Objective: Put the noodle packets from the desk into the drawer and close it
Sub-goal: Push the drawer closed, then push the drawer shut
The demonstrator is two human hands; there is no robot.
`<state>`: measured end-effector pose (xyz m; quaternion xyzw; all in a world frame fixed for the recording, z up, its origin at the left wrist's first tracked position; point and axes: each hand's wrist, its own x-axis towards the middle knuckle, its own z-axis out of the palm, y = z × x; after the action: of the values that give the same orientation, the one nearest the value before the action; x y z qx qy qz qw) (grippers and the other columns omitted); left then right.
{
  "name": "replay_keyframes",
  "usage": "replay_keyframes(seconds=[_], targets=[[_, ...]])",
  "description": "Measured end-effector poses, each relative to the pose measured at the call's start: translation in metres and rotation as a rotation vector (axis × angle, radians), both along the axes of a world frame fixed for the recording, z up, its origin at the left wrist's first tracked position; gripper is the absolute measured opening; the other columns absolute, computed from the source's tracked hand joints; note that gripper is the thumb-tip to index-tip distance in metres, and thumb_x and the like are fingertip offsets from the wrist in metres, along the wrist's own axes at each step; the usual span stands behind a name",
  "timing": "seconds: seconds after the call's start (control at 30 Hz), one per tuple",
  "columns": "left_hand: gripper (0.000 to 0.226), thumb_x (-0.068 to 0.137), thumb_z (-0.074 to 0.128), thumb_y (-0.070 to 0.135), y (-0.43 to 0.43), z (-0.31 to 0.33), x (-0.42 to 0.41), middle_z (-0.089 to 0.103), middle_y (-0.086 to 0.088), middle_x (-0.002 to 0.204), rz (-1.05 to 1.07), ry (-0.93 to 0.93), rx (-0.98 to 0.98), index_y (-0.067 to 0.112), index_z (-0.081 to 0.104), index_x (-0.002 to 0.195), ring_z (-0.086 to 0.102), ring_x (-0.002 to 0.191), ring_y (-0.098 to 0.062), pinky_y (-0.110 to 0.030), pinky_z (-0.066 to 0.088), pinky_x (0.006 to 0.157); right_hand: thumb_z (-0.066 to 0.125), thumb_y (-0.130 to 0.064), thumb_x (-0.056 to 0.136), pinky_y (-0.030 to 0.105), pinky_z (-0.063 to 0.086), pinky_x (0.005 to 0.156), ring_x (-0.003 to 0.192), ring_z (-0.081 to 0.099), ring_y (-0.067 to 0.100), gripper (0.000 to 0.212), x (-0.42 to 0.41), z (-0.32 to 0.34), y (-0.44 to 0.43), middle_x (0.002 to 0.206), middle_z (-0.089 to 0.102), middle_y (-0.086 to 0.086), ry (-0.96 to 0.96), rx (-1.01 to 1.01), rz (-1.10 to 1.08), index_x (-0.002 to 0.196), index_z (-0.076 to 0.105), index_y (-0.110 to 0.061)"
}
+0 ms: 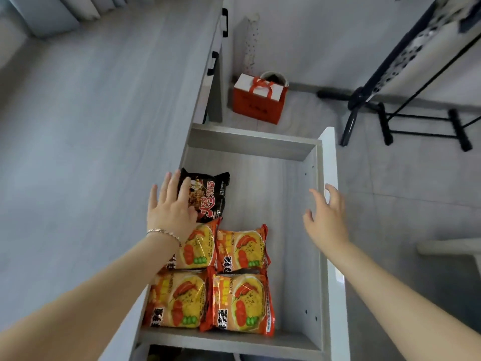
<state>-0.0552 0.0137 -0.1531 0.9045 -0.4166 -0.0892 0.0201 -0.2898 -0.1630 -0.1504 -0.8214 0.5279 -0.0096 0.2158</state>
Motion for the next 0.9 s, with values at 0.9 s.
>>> replay_keyframes(seconds=[0.9], targets=[[0.045,0.095,0.032,0.019,0.037,-0.011,0.021,0.024,0.004,0.153,0.089,0.139,-0.233,0.023,0.033,0.140,0.008,0.143,-0.014,-0.033,-0.002,0.117,0.040,-0.004,0.091,0.044,0.045,0.099,0.108,0.057,0.019,0.026,0.120,-0.021,0.066,0.108,0.061,0.003,-0.558,0.660,-0.197,0.074,0.047,-0.024]])
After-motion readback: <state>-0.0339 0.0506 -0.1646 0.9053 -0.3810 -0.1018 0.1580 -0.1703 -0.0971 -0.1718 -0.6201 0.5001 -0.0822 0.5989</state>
